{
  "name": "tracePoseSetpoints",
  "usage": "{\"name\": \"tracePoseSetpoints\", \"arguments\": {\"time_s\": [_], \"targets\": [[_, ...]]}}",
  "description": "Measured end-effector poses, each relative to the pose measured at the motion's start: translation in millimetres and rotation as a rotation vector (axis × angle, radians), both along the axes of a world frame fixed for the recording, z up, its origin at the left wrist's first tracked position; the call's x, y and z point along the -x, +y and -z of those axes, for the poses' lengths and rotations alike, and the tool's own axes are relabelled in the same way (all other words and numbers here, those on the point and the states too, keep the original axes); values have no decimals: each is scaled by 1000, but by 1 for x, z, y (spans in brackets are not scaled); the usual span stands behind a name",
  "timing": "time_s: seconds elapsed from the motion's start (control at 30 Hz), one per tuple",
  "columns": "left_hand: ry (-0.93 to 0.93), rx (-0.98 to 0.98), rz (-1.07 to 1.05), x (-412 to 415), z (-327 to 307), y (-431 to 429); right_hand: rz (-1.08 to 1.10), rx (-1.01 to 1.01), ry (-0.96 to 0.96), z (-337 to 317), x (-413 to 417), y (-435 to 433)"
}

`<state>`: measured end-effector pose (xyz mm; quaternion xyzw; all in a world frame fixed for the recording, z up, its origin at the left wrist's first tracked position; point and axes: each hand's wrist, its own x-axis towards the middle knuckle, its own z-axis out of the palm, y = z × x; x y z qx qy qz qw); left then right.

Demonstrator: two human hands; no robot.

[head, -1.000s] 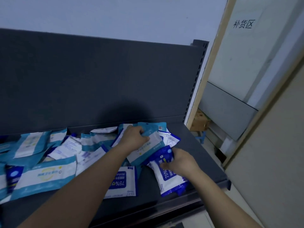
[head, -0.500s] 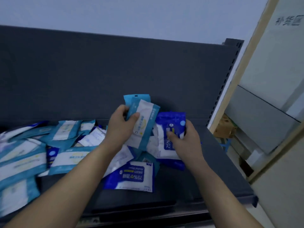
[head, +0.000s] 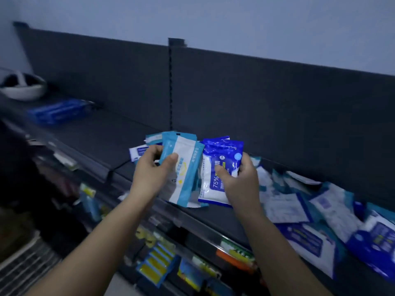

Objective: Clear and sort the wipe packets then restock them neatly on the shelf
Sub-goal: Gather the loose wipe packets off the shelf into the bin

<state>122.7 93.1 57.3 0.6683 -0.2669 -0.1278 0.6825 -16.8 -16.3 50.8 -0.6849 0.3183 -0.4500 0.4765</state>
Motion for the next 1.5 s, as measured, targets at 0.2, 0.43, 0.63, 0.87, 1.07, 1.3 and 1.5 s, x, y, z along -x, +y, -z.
{"name": "tracePoseSetpoints", "arguments": {"time_s": [0.2, 0.43, 0.63, 0.87, 1.07, 1.3, 1.5], "targets": [[-1, -24, -185, -78, 8, 123, -181, -60, -35, 12, -111, 100], [40, -52, -376, -157, 27, 249, -386, -138, -9, 33, -222, 215], [91, -55, -544, -215, 32, 326, -552, -150, 50, 38, -306, 280], [93, -70, -696, -300, 29, 379, -706, -84, 109, 39, -423, 328], [139, -102, -820, -383, 25, 412, -844, -22, 171, 34, -526, 358], [241, -186, -902, -468, 45, 458, -957, 126, 315, 46, -625, 399], [296, -492, -835, -553, 90, 510, -982, 317, 589, 88, -704, 439]]}}
